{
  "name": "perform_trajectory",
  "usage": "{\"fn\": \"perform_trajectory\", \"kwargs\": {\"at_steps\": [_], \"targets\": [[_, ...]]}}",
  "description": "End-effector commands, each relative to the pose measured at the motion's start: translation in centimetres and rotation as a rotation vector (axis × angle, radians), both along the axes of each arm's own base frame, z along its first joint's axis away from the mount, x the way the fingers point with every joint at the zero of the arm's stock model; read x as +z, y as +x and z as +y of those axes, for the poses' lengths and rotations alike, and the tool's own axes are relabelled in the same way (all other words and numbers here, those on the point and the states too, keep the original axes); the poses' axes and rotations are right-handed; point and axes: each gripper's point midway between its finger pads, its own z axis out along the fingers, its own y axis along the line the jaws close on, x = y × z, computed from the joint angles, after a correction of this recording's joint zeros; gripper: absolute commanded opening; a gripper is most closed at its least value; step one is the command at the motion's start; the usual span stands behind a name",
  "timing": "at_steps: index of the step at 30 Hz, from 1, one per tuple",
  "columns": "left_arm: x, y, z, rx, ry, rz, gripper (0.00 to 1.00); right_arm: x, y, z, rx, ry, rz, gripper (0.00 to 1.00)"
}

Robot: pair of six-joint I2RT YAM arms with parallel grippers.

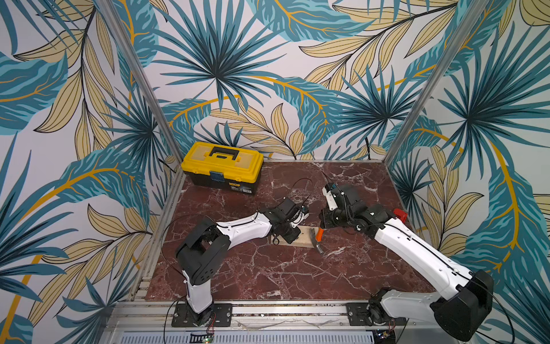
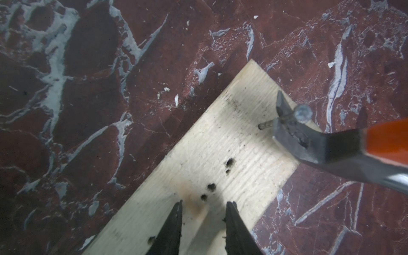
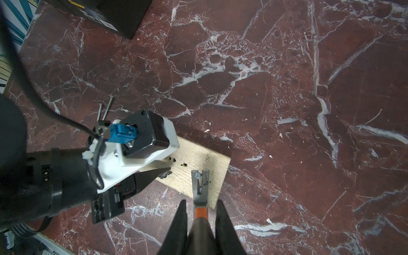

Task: Use a claw hammer to pull out a nail
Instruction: Remove the nail from the mounting plate.

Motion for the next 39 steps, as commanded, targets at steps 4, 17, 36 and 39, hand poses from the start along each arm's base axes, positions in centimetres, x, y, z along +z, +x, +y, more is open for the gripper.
{"fn": "perform_trajectory", "kwargs": {"at_steps": [4,17,36,39], "targets": [[-3.6,-2.2,1.7,0.005,0.09,0.11,0.33,2.4,1.3,1.4,0.014,0.048,-0.14,0.0],[-3.9,-2.7,1.8,0.006,0.094,0.142,0.32,0.6,0.0,1.0,-0.023,0.072,-0.274,0.0],[-6.4,-3.9,2.4,0.032,0.161,0.273,0.29,-2.1,-1.9,1.5,-0.05,0.115,-0.397,0.0],[-6.7,-4.0,2.7,0.041,0.17,0.29,0.27,-2.2,-2.0,1.4,-0.051,0.109,-0.402,0.0]]}}
